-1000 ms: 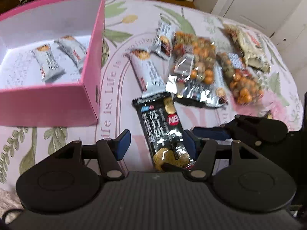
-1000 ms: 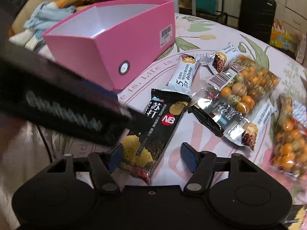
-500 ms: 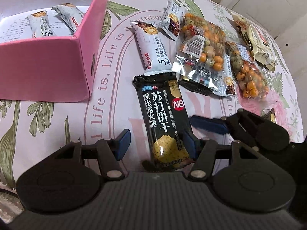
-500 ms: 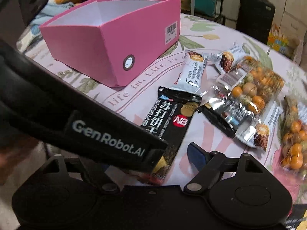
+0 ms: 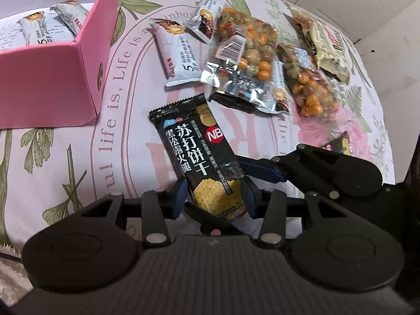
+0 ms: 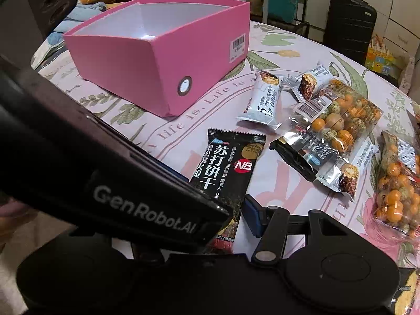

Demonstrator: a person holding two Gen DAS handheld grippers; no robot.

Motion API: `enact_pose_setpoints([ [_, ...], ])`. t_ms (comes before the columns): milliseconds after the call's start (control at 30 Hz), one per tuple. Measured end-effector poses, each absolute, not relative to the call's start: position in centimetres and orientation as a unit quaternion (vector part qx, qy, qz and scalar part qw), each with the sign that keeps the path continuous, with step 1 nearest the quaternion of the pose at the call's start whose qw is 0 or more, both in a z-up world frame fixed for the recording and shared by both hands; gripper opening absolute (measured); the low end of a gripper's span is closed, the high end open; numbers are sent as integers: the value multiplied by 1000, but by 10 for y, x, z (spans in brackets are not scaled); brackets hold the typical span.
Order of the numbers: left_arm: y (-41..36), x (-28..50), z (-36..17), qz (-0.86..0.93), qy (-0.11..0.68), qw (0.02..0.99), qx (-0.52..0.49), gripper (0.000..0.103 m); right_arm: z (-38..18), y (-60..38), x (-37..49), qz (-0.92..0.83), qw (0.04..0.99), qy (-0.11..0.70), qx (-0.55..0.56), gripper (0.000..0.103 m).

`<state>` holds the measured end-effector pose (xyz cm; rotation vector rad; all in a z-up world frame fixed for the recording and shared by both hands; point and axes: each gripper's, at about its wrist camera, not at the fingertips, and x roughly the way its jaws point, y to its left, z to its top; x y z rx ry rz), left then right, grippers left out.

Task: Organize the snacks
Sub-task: 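Grasp the black NB soda-cracker pack with the left gripper, then carry the black cracker pack with the left gripper into the pink box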

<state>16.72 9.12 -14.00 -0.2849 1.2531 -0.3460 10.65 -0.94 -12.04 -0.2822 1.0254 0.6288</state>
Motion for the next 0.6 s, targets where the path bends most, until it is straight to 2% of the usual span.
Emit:
enact_pose_setpoints([
  [267,93,155,-114,-177,579,783,-140,44,-88,-9,96,311,806,473,-173,61],
  [600,95,147,-74,-188,551,804,-123,44,-49,-2,85,331,819,419,-212,61],
])
